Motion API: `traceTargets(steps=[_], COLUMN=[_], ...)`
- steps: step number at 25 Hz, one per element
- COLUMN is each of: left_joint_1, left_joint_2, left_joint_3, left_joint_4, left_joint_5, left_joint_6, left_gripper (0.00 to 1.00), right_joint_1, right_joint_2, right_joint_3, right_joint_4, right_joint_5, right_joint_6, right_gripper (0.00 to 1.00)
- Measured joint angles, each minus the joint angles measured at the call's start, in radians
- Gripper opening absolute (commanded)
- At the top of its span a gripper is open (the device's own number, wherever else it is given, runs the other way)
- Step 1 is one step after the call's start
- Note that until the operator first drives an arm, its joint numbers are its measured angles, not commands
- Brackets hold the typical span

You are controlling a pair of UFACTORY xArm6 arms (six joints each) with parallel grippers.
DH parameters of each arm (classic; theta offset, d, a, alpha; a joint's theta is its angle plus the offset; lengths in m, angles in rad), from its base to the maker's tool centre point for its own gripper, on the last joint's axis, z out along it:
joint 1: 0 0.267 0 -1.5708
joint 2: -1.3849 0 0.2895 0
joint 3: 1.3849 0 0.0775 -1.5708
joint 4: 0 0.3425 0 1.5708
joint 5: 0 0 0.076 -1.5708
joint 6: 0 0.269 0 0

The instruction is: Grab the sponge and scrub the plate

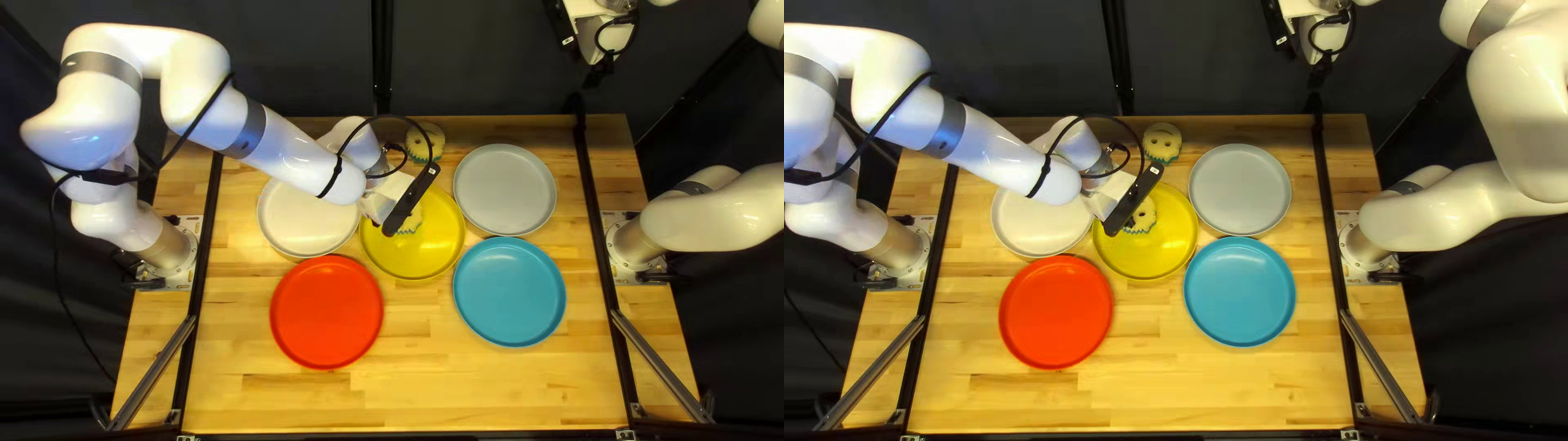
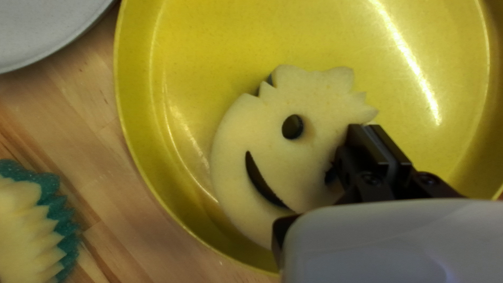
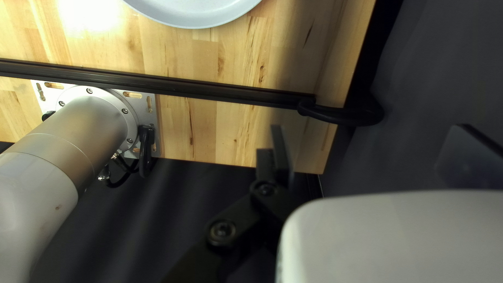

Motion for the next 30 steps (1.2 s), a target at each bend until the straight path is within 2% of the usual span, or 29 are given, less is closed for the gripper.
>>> traceTargets(steps=[9,13,20,26,30], left_joint_1=[-0.101,-0.115,-0.021,0.071,0.098], left_joint_2=[-0.007,-0.015,-0.012,0.011,0.035], left_joint_3=[0.007,0.01,0.001,-0.043,-0.084], left_joint_4=[0.034,0.057,0.067,0.101,0.114], left_joint_5=[-0.038,-0.036,0.026,0.084,0.108], left_joint_6=[-0.094,-0.115,-0.057,-0.034,-0.028], left_gripper=[0.0,0.0,0.0,0.0,0.0], right_joint_1=[0.0,0.0,0.0,0.0,0.0], right_joint_2=[0.0,0.0,0.0,0.0,0.0], right_joint_3=[0.0,0.0,0.0,0.0,0.0], right_joint_4=[0.0,0.0,0.0,0.0,0.0], right_joint_5=[0.0,0.0,0.0,0.0,0.0], right_joint_6=[0.0,0.0,0.0,0.0,0.0], right_gripper=[1.0,1.0,1.0,1.0,1.0])
